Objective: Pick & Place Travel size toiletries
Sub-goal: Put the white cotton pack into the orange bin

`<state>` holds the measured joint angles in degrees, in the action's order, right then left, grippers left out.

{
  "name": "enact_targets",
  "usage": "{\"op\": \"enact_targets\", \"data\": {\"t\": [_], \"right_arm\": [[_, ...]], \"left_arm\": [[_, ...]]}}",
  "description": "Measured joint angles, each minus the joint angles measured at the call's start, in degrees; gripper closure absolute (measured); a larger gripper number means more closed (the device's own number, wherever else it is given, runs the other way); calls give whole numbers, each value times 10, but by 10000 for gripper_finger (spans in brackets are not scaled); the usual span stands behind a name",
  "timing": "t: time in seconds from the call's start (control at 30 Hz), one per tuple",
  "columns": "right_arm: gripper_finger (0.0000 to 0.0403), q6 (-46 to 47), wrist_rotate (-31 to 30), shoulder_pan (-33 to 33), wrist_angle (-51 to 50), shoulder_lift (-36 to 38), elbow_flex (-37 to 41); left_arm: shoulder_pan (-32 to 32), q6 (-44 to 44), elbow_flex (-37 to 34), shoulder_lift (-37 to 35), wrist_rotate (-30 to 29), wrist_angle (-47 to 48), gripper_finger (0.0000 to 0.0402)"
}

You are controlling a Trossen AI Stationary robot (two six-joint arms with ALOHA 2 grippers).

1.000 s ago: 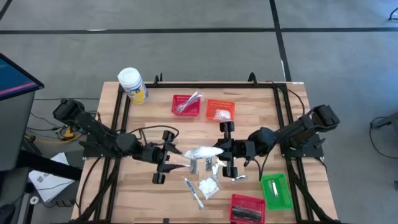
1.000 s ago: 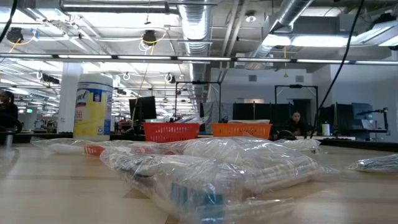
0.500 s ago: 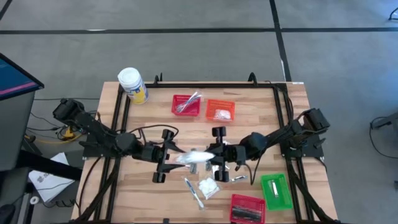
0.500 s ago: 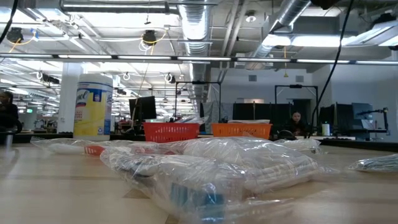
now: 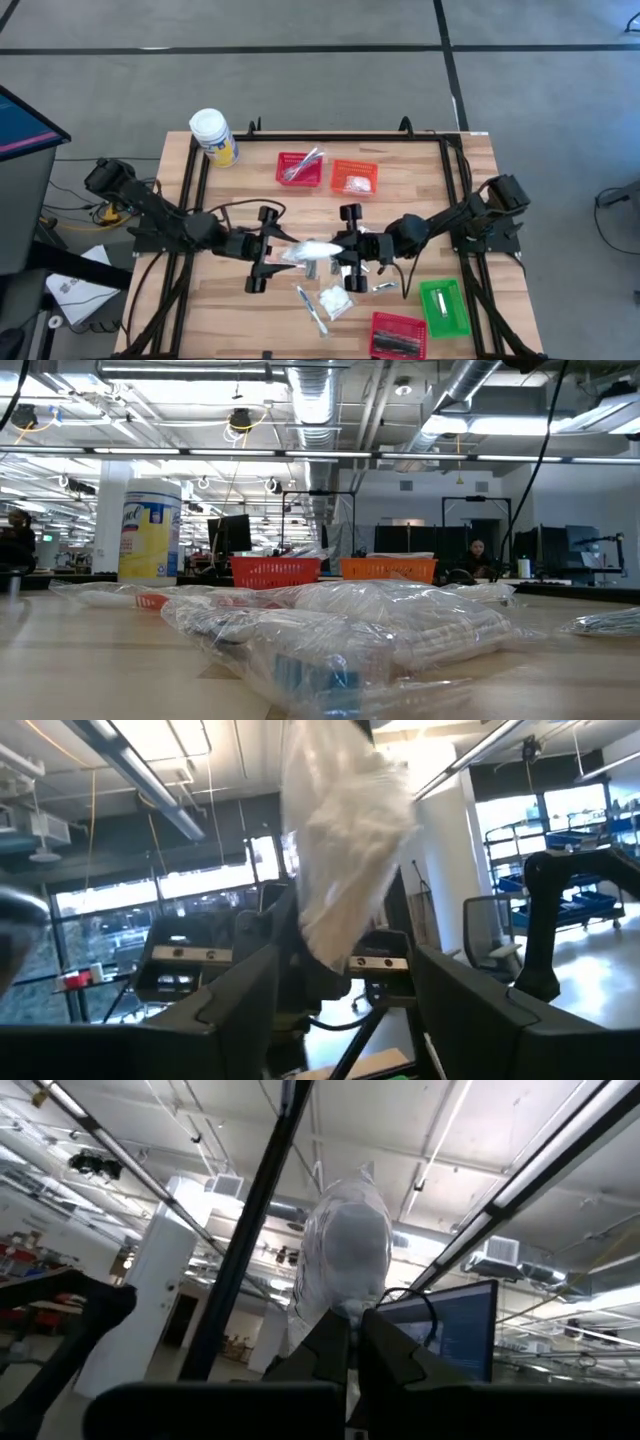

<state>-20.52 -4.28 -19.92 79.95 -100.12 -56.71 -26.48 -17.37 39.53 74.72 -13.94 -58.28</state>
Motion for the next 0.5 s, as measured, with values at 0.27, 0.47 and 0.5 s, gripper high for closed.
{"op": "enact_targets", "data": {"t": [0.27,0.47,0.5], "right_arm": [[400,-20,-32,-5,2,-63,-49],[400,-54,-50,-10,0,-70,-58],[399,-54,-50,-11,-1,-70,-58]], "left_arm": [[-5,11,0,-5,1,-1,174],[-5,29,0,-5,2,4,176],[-5,30,0,-5,2,5,176]]}}
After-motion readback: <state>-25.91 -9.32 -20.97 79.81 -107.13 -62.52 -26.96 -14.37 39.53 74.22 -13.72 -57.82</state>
